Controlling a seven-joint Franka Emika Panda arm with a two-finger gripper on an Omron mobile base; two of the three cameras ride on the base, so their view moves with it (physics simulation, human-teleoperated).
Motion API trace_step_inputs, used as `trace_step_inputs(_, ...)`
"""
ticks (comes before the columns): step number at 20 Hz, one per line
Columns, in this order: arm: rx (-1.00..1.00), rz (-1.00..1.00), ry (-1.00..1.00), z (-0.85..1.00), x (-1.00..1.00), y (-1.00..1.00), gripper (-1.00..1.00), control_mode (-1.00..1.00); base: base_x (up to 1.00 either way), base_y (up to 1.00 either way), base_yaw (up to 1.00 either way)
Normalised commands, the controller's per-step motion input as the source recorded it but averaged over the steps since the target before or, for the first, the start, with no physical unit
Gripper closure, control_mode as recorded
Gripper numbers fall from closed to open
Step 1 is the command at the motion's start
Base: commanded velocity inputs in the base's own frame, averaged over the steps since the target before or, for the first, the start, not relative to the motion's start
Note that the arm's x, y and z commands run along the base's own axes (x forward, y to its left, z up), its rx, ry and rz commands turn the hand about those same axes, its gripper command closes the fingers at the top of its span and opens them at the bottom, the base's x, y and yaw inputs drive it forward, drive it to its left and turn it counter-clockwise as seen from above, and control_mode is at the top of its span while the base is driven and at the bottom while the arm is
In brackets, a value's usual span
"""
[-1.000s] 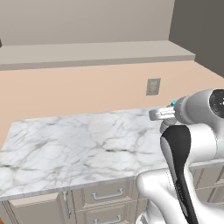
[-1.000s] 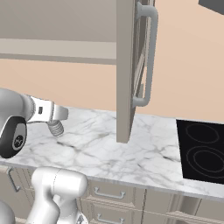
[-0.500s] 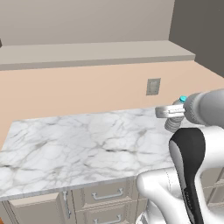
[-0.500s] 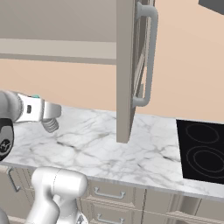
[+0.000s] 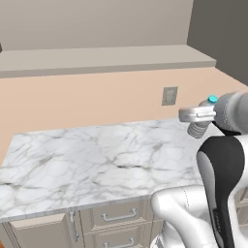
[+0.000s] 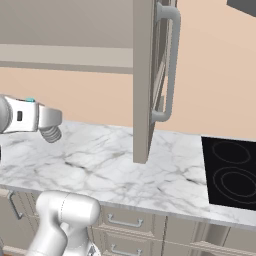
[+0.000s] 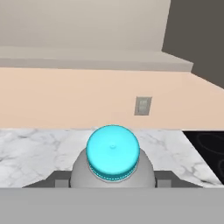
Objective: Sort all alcoholic drinks to one cabinet, and non-alcoholic drinks to the other.
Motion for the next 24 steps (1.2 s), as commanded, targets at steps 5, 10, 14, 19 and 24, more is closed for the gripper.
trace_step_inputs(5,0.0,0.0,-0.06,0.34,-0.06,0.0,1.0,-1.0,0.0,0.0,0.0)
trace_step_inputs(10,0.0,0.0,-0.06,0.33,0.0,0.0,1.0,-1.0,0.0,0.0,0.0)
trace_step_inputs(14,0.0,0.0,-0.05,0.33,0.0,0.0,1.0,-1.0,0.0,0.0,0.0)
trace_step_inputs(19,0.0,0.0,-0.04,0.3,0.0,0.0,1.0,-1.0,0.0,0.0,0.0)
trace_step_inputs(24,0.0,0.0,-0.04,0.23,0.04,0.0,1.0,-1.0,0.0,0.0,0.0)
